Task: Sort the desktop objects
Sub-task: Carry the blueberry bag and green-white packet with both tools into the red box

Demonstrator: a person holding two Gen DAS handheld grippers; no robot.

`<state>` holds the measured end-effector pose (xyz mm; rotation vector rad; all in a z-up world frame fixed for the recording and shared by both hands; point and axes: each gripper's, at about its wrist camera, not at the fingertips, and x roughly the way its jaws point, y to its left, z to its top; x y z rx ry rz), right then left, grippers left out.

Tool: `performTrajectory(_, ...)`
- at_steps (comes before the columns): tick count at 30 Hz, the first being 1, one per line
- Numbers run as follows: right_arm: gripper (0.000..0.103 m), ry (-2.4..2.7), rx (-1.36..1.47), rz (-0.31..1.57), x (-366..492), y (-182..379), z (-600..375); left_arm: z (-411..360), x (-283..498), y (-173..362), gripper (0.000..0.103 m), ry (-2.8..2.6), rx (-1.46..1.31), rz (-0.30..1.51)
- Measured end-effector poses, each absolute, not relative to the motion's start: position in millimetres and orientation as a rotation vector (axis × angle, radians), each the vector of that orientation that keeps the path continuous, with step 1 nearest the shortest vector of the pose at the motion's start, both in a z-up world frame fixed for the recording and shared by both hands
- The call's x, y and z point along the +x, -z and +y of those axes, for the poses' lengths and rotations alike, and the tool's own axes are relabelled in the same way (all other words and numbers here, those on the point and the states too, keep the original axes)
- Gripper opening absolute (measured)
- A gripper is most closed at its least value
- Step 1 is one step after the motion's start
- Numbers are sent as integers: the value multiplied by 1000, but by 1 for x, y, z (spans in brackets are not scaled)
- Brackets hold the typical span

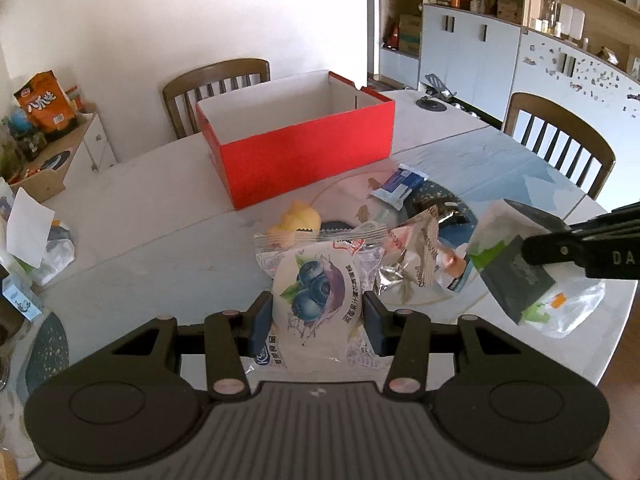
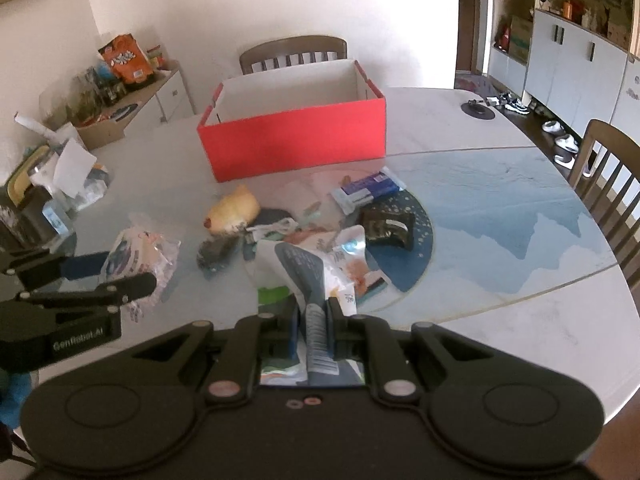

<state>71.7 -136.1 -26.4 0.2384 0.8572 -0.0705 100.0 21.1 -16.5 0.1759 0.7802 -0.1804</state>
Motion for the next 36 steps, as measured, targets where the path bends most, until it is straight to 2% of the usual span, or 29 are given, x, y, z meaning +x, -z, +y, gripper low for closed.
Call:
performTrajectory(15, 12, 40, 251, 823, 106, -3, -136, 25, 129, -11, 46, 179, 142, 784)
performTrajectory(36, 12, -85, 268, 837, 228, -24, -214, -11, 240, -36, 46, 57, 109, 801)
